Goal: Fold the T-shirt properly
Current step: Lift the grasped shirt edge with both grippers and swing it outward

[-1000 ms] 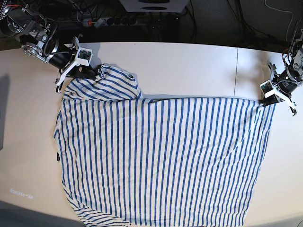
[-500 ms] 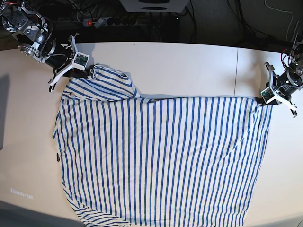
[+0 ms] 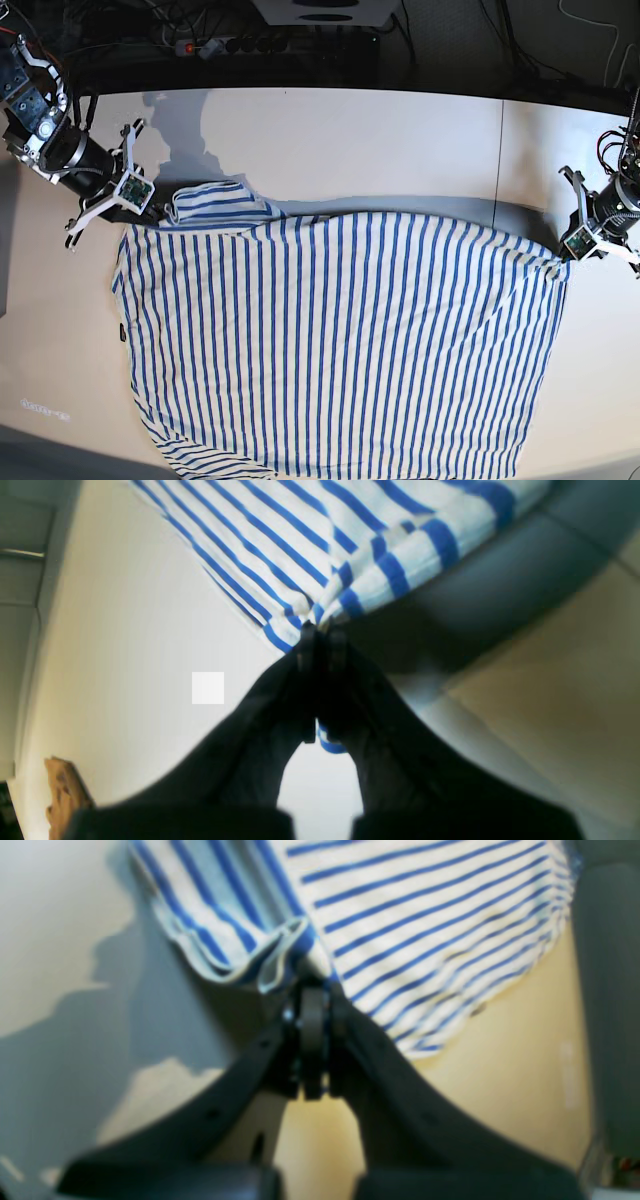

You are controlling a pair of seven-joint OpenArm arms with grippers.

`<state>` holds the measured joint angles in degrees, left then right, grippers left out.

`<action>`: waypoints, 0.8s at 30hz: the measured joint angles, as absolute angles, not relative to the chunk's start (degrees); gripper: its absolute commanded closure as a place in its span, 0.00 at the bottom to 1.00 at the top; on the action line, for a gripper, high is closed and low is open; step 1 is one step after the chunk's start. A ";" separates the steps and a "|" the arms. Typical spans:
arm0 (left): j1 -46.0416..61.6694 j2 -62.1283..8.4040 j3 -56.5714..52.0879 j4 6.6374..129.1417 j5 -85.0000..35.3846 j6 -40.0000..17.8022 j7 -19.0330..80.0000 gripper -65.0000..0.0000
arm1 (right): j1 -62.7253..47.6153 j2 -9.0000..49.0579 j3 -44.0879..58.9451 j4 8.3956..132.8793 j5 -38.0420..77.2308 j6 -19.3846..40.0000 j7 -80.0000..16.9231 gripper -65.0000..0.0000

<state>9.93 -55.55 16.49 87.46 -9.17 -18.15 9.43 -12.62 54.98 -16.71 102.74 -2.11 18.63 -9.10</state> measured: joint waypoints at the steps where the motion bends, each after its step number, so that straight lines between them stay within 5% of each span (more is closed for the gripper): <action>1: 9.45 -55.57 16.47 87.46 -9.32 -18.02 9.72 1.00 | -11.46 55.09 -16.71 102.72 -2.09 18.70 -9.19 1.00; 10: 8.97 -55.42 16.45 87.46 -10.20 -17.93 9.91 1.00 | -1.91 55.07 -20.18 99.24 -0.80 19.84 -9.69 1.00; 16: 7.68 -55.42 16.45 87.46 -10.26 -17.85 9.85 1.00 | 9.89 54.50 -32.25 92.05 -0.80 19.94 -9.74 1.00; 24: 1.48 -55.40 16.53 79.81 -10.44 -18.17 7.70 1.00 | 23.35 47.55 -42.57 79.64 -0.91 20.34 -11.42 1.00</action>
